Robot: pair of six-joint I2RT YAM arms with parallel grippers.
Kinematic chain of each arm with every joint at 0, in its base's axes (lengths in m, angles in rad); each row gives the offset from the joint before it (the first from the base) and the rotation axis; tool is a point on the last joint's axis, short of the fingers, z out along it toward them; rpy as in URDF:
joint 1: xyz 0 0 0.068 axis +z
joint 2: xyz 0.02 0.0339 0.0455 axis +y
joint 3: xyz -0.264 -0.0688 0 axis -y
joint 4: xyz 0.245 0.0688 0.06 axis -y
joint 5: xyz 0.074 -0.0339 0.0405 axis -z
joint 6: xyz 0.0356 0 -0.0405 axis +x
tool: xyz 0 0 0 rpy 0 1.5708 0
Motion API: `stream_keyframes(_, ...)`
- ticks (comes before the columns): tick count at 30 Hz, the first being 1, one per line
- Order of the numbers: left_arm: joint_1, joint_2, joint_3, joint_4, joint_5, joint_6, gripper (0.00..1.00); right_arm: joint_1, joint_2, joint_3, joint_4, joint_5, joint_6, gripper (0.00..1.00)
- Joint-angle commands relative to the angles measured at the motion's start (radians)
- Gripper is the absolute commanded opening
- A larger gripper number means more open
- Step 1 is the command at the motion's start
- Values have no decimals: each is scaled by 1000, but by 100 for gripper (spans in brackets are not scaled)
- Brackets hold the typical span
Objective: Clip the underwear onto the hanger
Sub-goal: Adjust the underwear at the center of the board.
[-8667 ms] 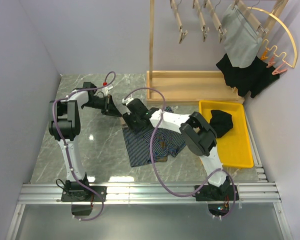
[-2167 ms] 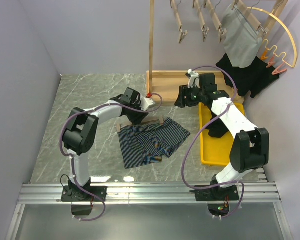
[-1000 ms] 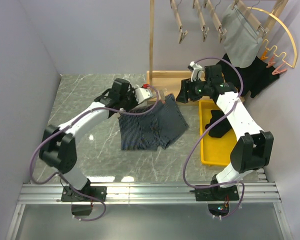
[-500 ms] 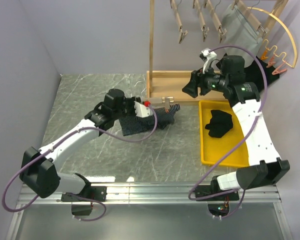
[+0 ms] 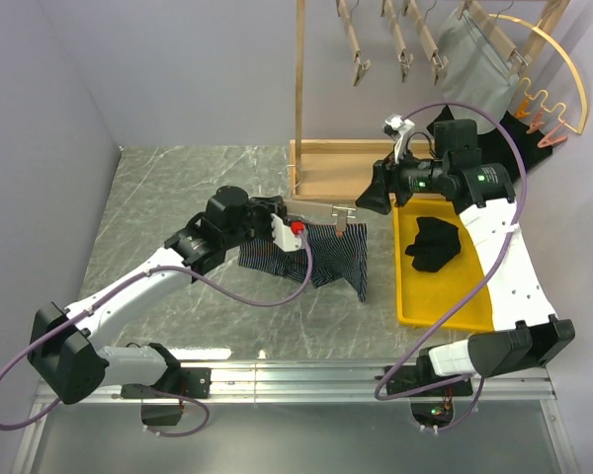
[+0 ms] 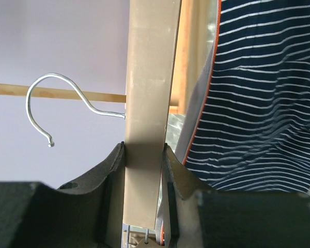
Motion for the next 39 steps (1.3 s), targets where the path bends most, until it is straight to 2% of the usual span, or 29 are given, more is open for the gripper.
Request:
stream_keyframes(1, -3, -70, 111, -133, 64, -39, 0, 7, 10, -13, -23, -53, -14, 68)
stream_keyframes(7, -3, -173, 170, -354, 84, -140, 0, -19, 36, -42, 48, -89, 40, 68)
stream_keyframes(12, -3, -268, 200, -471, 116, -172, 0, -58, 71, -36, 91, -163, 100, 68)
stream_keyframes(14, -3, -276, 222, -557, 139, -189, 0, -65, 94, -28, 85, -178, 106, 67)
stream_keyframes(17, -3, -277, 208, -600, 138, -209, 0, -65, 111, -47, 84, -189, 103, 65)
stream_keyframes(23, -3, -224, 56, -519, 116, -263, 0, -67, 131, -143, 126, -159, 123, 63)
stream_keyframes(29, 1, -20, 16, -436, 56, -350, 0, -74, 179, -229, 150, -92, 131, 56)
stream_keyframes(31, 9, 9, -25, -340, 26, -391, 0, -76, 191, -293, 172, -108, 152, 55)
stream_keyframes(34, 8, 5, -109, -222, -14, -412, 0, -71, 211, -387, 296, -167, 225, 55)
stream_keyframes(35, 8, 2, -150, -144, -39, -410, 0, -68, 222, -401, 363, -184, 247, 55)
stream_keyframes(39, 8, 2, -241, 18, -102, -383, 0, -30, 317, -415, 448, -234, 293, 53)
